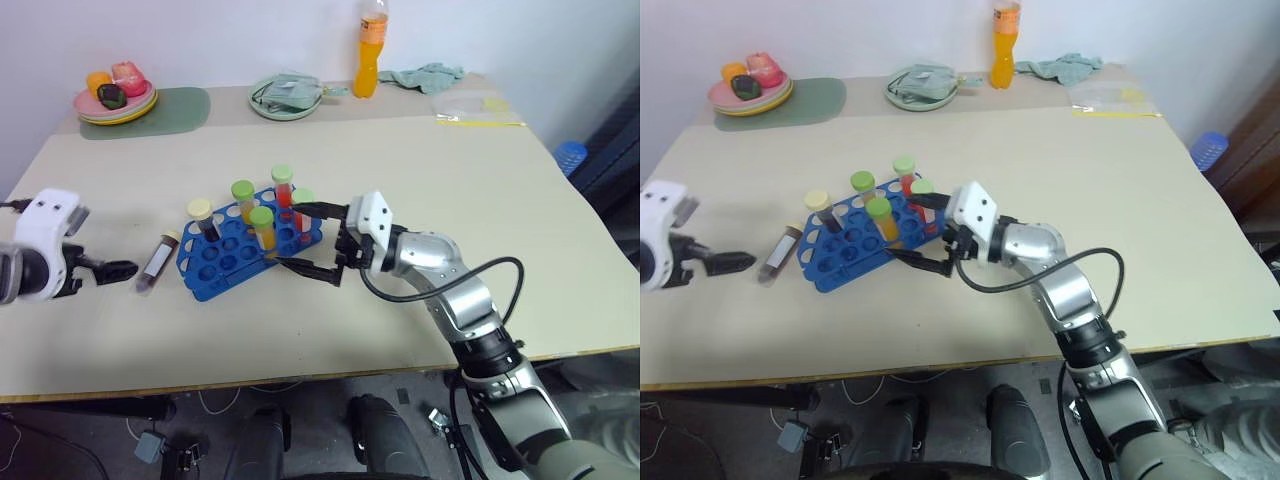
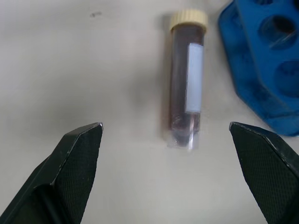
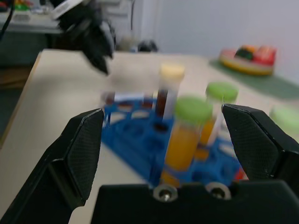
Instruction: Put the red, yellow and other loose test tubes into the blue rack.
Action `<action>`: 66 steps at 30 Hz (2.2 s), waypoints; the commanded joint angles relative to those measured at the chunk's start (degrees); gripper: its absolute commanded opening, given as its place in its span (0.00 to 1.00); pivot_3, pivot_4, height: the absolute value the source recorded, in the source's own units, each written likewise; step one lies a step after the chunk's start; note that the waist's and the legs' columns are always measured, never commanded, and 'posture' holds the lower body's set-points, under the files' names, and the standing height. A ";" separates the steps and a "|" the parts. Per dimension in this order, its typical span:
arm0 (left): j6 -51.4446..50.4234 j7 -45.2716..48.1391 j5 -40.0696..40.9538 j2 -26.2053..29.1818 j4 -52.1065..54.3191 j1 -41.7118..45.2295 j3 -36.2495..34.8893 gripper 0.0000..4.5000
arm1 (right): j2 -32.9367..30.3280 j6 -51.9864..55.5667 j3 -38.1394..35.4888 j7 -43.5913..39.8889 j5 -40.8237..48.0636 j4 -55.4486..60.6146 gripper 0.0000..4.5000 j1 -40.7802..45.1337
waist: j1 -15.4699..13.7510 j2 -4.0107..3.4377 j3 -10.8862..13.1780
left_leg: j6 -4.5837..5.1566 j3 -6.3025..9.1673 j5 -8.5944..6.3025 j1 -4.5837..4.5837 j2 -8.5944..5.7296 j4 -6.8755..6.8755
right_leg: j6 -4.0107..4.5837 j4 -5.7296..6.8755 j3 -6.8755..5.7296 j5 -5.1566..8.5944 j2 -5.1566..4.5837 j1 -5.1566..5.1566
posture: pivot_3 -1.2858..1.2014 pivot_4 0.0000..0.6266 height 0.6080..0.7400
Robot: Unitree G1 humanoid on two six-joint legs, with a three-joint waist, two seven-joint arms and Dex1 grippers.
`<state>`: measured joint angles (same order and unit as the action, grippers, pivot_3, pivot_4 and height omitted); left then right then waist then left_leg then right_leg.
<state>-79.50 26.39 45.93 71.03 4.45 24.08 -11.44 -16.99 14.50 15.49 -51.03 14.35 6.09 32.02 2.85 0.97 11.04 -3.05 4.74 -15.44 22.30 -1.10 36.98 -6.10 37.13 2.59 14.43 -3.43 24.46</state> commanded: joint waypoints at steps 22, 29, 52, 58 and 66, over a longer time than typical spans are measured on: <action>14.65 28.99 -35.14 -7.98 -36.39 28.26 35.13 0.17 | -1.33 2.78 1.43 1.71 0.41 8.76 1.00 -4.75 | -0.10 0.26 0.08 | -0.03 -0.03 0.03 0.15 -0.01 0.14 | -0.02 0.06 0.05 0.02 -0.02 0.10 | 0.52 0.24 1.00; 32.81 13.27 -27.61 -9.97 -21.71 13.41 -3.51 0.17 | -2.30 3.34 0.29 2.64 0.63 9.02 1.00 -6.92 | -0.48 0.35 0.08 | -0.03 0.08 0.03 0.21 0.01 0.16 | -0.02 0.04 -0.01 0.01 -0.14 0.15 | 0.52 0.24 1.00; 75.17 -20.66 -46.80 -64.91 30.74 -31.66 6.99 0.17 | -4.49 1.67 1.90 -4.85 0.47 3.13 1.00 -9.23 | -2.03 0.40 -0.05 | 0.06 -0.24 -0.04 -0.53 -0.02 0.14 | -0.04 -0.24 -0.06 -0.04 -0.24 -0.67 | 0.52 0.24 1.00; 79.07 -21.19 -46.84 -65.45 24.82 -28.88 7.85 0.17 | -4.06 1.81 1.54 -3.73 0.21 3.50 1.00 -9.53 | -2.04 0.41 -0.05 | 0.06 -0.25 -0.04 -0.53 -0.04 0.17 | -0.05 -0.27 -0.07 -0.05 -0.25 -0.71 | 0.52 0.24 1.00; 77.44 -18.78 -44.45 -65.36 20.05 -27.28 9.89 0.17 | -3.13 2.14 1.49 -2.00 0.42 3.88 1.00 -9.40 | -2.01 0.40 -0.05 | 0.06 -0.24 -0.04 -0.53 -0.04 0.16 | -0.06 -0.26 -0.07 -0.05 -0.24 -0.71 | 0.52 0.24 1.00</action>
<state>-2.36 7.15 0.70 5.51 23.33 -3.93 -1.89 -20.74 16.76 17.49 -53.22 13.76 7.12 22.32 0.83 1.37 10.99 -2.99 4.50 -15.48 21.77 -1.14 37.14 -6.16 36.87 2.52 14.38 -3.68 23.75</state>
